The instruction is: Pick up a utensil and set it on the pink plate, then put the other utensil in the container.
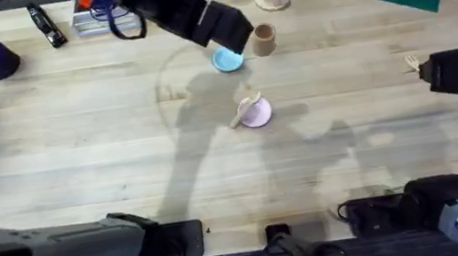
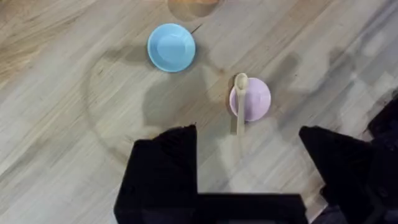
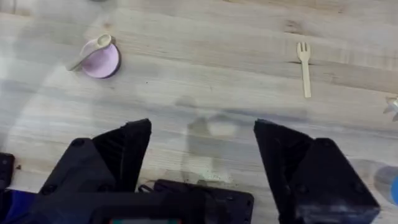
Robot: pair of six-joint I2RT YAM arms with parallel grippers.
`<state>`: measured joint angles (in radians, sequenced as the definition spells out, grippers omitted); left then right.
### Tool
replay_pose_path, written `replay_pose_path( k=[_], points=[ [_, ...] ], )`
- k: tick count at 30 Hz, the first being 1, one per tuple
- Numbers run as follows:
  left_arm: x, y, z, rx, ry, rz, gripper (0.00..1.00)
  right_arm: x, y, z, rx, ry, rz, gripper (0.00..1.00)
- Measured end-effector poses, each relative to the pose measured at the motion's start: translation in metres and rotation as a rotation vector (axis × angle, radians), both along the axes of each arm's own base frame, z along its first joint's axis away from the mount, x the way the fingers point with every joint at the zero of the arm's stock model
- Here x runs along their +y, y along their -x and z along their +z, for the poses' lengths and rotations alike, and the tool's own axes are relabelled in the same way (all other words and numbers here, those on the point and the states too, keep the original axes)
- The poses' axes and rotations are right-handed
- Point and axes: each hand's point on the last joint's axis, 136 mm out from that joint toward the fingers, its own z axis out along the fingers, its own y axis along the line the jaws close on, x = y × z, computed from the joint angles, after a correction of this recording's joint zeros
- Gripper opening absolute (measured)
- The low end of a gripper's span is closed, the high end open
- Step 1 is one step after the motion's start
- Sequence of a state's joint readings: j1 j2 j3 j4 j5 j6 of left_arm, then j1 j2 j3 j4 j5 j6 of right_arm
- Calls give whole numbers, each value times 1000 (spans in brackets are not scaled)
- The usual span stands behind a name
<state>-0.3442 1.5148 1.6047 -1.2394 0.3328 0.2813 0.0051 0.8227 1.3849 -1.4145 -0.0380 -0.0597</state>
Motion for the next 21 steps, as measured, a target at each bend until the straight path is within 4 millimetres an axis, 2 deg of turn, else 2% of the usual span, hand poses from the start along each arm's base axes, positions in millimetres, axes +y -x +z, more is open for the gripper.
replay_pose_path(
  k=[9,16,21],
  points=[
    [19,-5,8,-35,28,8,997,0,4,-3,20,0,0,996],
    [42,16,23,-182,61,48,996,0,8,-5,38,0,0,996],
    [51,23,15,-252,84,79,996,0,8,-5,38,0,0,996]
  ],
)
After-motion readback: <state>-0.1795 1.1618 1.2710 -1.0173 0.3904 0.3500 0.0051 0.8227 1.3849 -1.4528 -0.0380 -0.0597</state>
